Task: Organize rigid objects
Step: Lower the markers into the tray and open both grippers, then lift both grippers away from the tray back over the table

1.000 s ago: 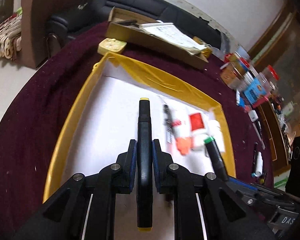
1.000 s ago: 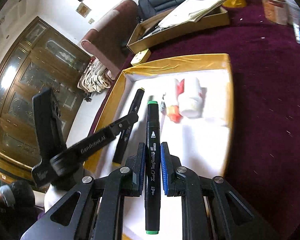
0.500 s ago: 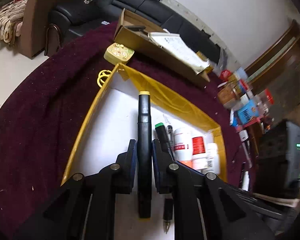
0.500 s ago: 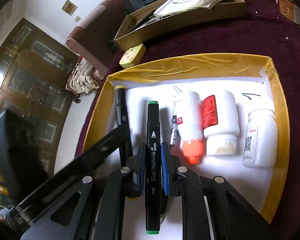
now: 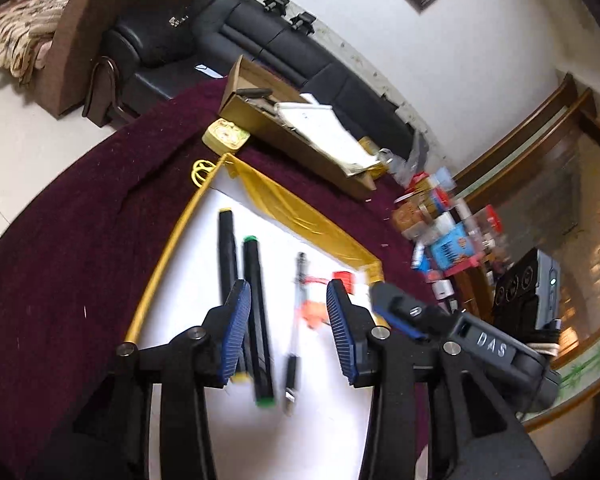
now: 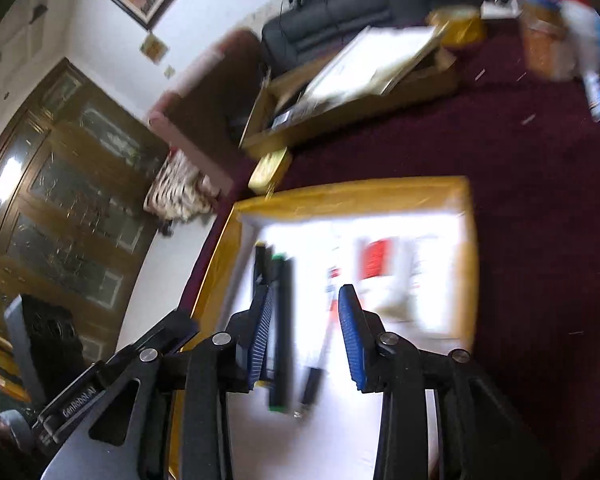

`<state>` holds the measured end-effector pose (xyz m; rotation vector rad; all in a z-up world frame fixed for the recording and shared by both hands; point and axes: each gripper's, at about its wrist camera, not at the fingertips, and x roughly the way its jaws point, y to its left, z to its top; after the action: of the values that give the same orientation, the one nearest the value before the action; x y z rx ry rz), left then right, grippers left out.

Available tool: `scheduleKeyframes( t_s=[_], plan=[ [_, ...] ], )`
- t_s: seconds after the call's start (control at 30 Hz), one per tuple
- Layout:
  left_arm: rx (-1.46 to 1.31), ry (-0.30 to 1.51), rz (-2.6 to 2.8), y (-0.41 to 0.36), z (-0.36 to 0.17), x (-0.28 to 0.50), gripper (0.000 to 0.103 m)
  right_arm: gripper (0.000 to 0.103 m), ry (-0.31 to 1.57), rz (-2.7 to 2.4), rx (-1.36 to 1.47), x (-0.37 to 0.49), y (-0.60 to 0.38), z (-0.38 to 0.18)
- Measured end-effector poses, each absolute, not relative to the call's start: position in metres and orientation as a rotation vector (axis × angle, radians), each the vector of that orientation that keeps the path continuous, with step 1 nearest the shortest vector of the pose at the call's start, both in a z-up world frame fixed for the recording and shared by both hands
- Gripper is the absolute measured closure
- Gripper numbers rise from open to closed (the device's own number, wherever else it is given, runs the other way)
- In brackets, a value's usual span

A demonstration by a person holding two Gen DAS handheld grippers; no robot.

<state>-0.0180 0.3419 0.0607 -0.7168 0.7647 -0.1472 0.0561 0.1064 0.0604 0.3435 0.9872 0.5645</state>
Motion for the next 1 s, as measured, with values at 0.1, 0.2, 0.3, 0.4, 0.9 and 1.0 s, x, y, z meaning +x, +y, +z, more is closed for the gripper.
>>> scheduleKeyframes(
  t_s=[0.1, 0.2, 0.3, 0.4, 0.9, 1.0],
  plan=[
    [-0.770, 0.728, -0.174, 0.334, 0.070, -0.044, 0.057, 0.067, 0.913, 0.499, 0.335, 0.043, 0.064, 0.078],
    [-0.817, 0.662, -0.210, 0.322, 0.075, -0.078, 0.051, 0.067, 0.855, 0.431, 0.313, 0.023, 0.027, 0.086],
    [-0.826, 0.616, -0.202, 0.306, 0.073, -0.114, 0.050, 0.067, 0.822, 0.393, 0.297, -0.001, -0.001, 0.087],
    [-0.791, 0.596, -0.157, 0.288, 0.065, -0.144, 0.049, 0.067, 0.783, 0.378, 0.278, -0.024, -0.014, 0.089],
    [-0.609, 0.683, -0.127, 0.225, 0.070, -0.158, 0.049, 0.028, 0.453, 0.461, 0.109, -0.118, -0.019, 0.144],
    [-0.574, 0.709, -0.145, 0.208, 0.070, -0.157, 0.049, 0.028, 0.447, 0.448, 0.095, -0.123, -0.035, 0.144]
  ],
)
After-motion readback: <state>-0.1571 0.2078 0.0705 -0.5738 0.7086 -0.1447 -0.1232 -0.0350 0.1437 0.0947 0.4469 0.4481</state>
